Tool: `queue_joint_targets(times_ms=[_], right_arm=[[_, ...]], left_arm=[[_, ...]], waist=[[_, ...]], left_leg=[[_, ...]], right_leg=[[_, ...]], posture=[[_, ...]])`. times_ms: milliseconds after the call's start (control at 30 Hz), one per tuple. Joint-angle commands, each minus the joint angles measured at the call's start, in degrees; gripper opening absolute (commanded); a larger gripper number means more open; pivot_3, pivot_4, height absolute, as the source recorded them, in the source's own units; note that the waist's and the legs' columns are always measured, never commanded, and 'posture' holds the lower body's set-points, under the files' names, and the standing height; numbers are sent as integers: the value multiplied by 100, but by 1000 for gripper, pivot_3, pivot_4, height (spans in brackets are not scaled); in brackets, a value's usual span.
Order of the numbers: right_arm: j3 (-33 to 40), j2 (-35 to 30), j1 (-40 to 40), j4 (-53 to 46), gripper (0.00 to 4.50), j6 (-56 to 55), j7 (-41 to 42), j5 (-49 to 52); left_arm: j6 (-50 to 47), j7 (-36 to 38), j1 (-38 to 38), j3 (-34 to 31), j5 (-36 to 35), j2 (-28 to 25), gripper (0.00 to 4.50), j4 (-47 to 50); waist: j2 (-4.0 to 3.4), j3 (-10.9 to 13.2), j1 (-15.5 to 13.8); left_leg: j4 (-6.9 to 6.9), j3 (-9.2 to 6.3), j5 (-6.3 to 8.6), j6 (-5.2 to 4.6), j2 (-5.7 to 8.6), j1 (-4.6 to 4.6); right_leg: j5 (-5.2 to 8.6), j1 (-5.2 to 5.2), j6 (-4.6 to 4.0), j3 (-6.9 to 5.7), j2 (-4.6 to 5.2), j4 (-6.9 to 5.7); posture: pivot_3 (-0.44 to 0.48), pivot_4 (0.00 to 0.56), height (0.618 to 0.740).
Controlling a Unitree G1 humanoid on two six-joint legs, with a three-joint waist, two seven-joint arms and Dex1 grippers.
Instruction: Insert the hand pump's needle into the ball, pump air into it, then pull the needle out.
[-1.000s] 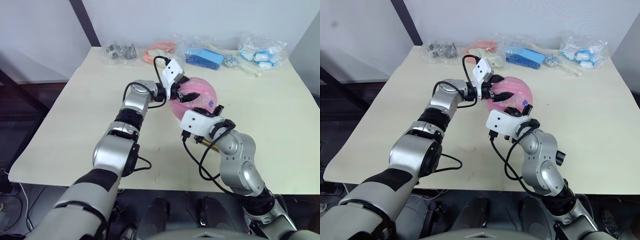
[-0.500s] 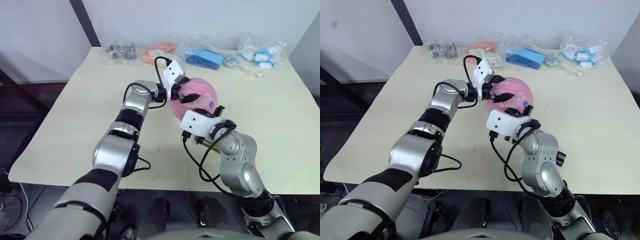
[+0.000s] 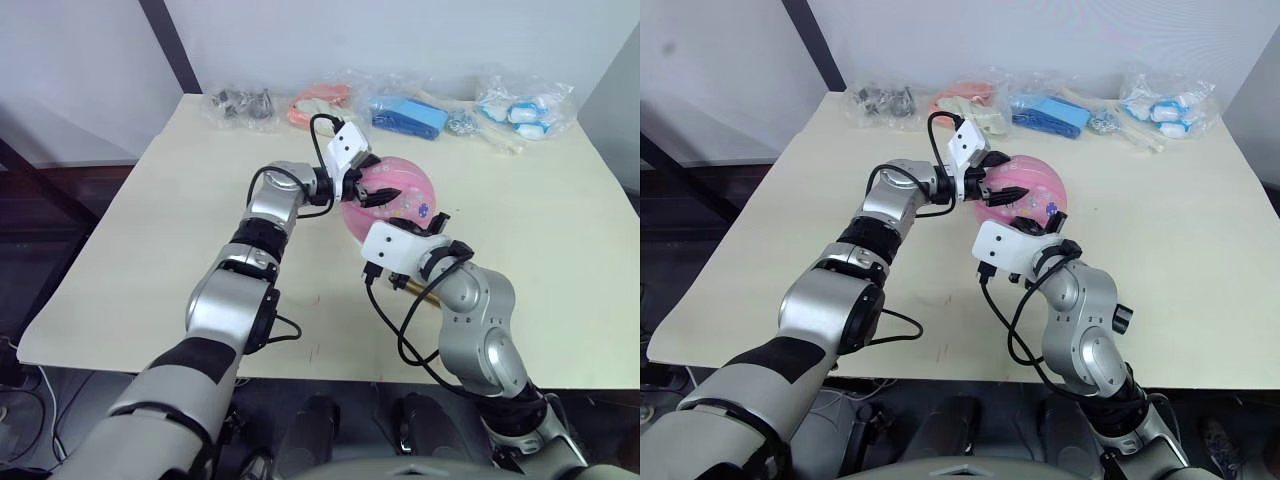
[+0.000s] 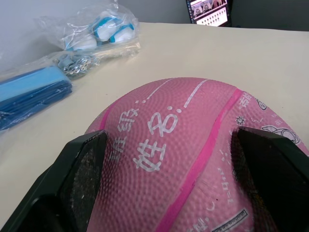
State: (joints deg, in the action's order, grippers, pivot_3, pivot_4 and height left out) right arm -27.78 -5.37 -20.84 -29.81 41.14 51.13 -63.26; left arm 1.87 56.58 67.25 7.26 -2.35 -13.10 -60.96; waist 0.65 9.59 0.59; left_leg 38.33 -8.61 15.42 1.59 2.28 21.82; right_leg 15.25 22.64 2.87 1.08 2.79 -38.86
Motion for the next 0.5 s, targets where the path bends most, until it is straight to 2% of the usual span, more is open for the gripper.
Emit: queue_joint_targets(times_ms=[33,500], right_arm=[[-360,208,85,-854,365,-167,419,169],[-412,335,174,-911,365,-194,637,-50]], left_arm=[[-226,-589,-208,153,444,-93,4500,-539],[-207,-608,-174,166,443,-49,4500,-601]], waist=[[0,0,1],[25,-46,89]], left_leg=[[0,0,0,0,0,0],[0,1,-3,-7,-2,-19]], right_leg=[[0,0,0,0,0,0],[12,-9,31,3,-3,-4]], posture=[[0,150,740],[0,150,740]])
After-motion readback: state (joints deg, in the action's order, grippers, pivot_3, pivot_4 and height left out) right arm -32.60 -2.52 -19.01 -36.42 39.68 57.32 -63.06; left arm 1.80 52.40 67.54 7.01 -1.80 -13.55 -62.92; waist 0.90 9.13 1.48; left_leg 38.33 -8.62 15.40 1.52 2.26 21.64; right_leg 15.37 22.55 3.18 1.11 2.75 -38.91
